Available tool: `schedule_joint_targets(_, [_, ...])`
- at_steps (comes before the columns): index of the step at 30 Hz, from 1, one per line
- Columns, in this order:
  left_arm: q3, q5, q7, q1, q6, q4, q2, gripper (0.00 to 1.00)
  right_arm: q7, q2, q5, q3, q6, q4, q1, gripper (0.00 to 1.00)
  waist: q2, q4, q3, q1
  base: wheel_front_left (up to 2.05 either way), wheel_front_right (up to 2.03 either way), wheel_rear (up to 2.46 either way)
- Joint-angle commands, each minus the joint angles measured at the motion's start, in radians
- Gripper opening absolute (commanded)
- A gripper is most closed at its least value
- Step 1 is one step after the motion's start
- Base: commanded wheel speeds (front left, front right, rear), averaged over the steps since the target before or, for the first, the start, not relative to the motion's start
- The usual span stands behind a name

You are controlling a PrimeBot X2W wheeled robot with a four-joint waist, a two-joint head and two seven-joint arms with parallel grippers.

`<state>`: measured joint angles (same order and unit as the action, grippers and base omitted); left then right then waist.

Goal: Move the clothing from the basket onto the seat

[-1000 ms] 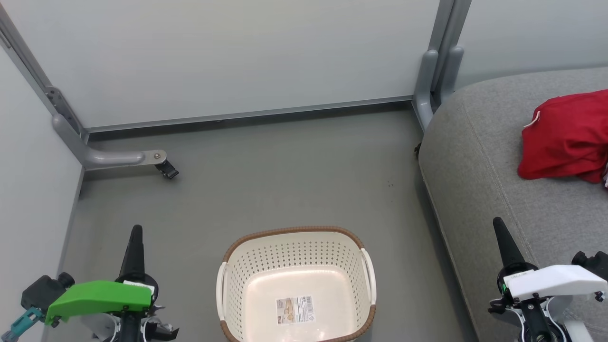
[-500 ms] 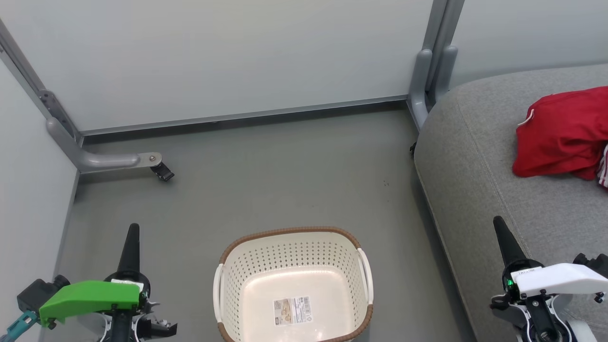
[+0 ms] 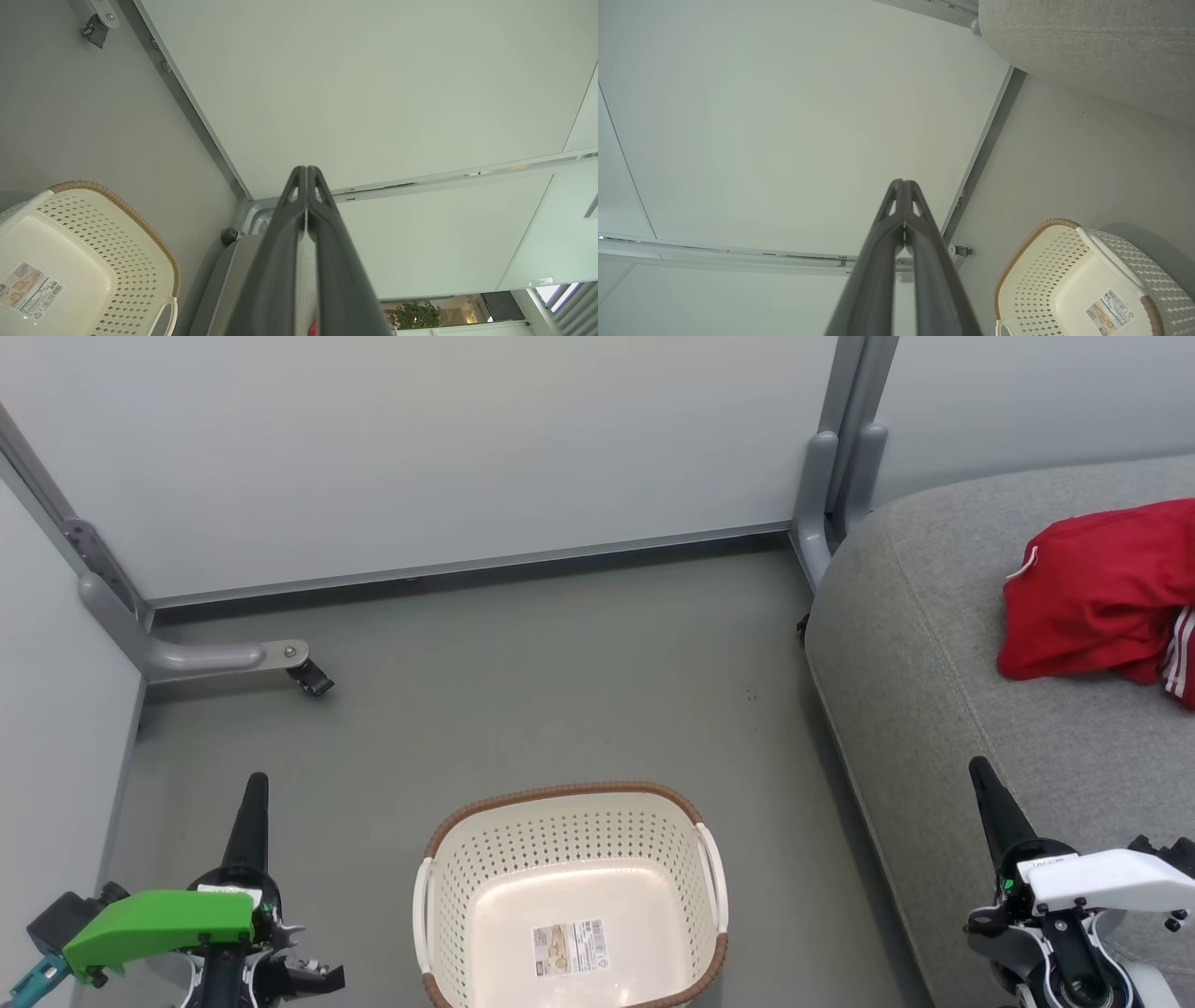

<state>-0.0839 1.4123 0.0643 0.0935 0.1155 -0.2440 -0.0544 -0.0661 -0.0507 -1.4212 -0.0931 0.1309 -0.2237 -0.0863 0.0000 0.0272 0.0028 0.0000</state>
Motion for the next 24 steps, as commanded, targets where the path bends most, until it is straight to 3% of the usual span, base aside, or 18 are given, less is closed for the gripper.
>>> schedule_joint_targets(1, [-0.006,0.024,0.007,0.022,0.008,0.001,0.0,0.0,-0.006,-0.007,-0.024,-0.005,0.0,-0.001,-0.014,0.0,0.0,-0.002,0.0,0.0,0.0,0.0,0.0])
schedule_joint_targets(24, [-0.033,0.195,0.049,0.023,0.017,-0.004,0.005,0.0,-0.044,-0.006,-0.189,-0.017,0.0,-0.024,-0.028,0.0,0.0,-0.025,0.0,0.0,0.0,0.0,0.0])
